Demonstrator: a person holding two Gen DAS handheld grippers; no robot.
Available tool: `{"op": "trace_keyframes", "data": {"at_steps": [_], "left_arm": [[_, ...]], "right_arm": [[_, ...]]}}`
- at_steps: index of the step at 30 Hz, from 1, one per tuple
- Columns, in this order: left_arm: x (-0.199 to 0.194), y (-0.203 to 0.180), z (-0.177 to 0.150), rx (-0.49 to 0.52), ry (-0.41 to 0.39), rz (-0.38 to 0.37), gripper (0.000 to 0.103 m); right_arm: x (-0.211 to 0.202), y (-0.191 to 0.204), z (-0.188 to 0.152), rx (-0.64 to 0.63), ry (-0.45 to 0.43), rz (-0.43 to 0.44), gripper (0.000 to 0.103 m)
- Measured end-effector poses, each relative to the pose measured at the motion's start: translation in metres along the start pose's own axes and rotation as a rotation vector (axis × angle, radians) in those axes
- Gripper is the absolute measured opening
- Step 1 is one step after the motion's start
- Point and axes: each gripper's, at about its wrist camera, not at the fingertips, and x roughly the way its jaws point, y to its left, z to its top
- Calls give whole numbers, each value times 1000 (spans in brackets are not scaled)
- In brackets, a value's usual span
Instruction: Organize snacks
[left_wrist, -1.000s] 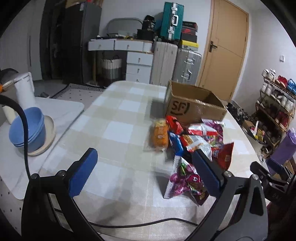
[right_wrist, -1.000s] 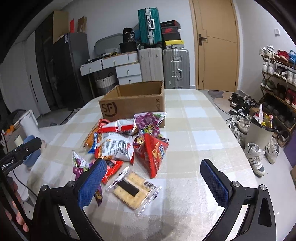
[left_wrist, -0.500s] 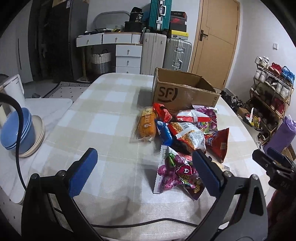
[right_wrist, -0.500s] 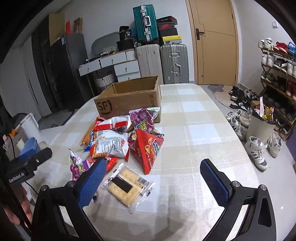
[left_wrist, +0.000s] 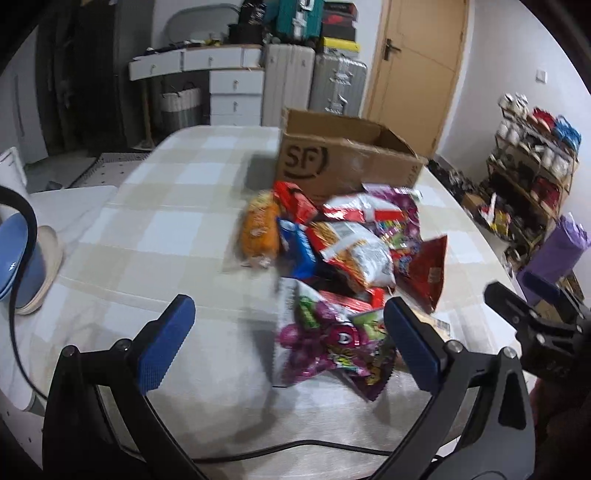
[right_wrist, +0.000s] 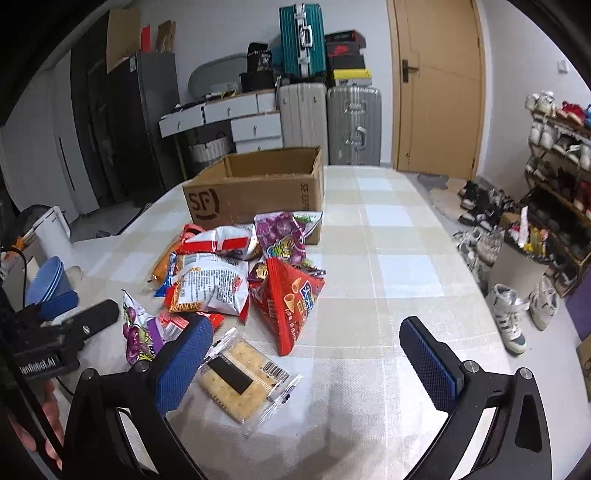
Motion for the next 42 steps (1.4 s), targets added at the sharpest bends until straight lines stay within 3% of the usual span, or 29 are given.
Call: {"op": "trace_keyframes", "data": {"at_steps": [6,10,15,17,23,30,34,36,38,42], "left_arm": [[29,-19,-3,22,55,-5,102],[51,-32,-6,66,96,55,102],[59,-29,-6,18,113,-9,92],[57,-30,-6,18,118,-23,80],[45,-28,-8,6,108,-71,61],[42,-19,-19,-21,136,-138,53],[41,-16,-23,-24,138,-153,48],[39,-17,-24,-13,134,-157,46],[38,-16,-25,-5,133,-158,46],[38,-11,-24,-17,142,-168,45]], "right_arm": [[34,-10,8,-3,50,19,103],[63,-14,13,6,111,51,103],[80,-13,16,-13,130,100,103],[85,-10,16,-27,136,103,103],[92,-7,15,-18,154,132,103],[89,-7,12,-18,160,123,103],[102,-9,13,2,206,115,103],[112,-10,15,10,248,105,100],[122,-8,15,9,295,110,83],[127,4,15,-61,302,89,74]]}}
